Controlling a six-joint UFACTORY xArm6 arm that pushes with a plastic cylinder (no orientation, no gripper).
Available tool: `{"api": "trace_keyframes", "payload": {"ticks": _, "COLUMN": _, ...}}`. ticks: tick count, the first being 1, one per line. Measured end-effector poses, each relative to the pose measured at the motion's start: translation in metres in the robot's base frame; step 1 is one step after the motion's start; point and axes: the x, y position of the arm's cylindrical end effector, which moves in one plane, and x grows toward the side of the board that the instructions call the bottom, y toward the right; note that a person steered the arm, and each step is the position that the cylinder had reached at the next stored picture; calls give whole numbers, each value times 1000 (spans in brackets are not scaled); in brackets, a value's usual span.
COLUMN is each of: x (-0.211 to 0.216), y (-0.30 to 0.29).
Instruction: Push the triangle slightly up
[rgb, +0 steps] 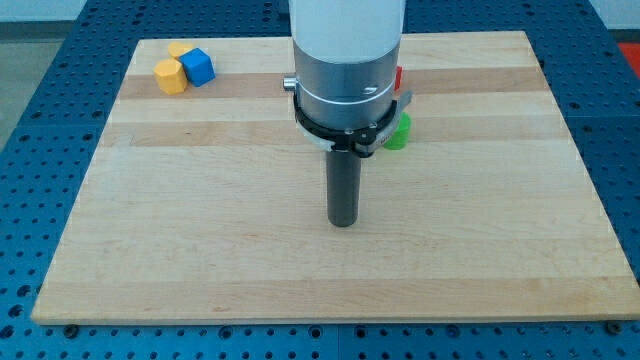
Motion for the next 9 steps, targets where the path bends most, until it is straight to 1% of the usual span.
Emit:
{"api": "trace_keyframes", "payload": {"ticks": 1, "x": -46, "y": 0}}
{"api": "trace_keyframes", "payload": {"ticks": 4, "x": -93, "y": 0}}
{"api": "trace_keyframes", "payload": {"ticks": 6, "x": -94, "y": 0}}
{"api": "trace_keyframes", "payload": {"ticks": 7, "x": -89, "y": -10}}
{"api": "trace_keyframes", "payload": {"ticks": 9, "x": -85, "y": -114}}
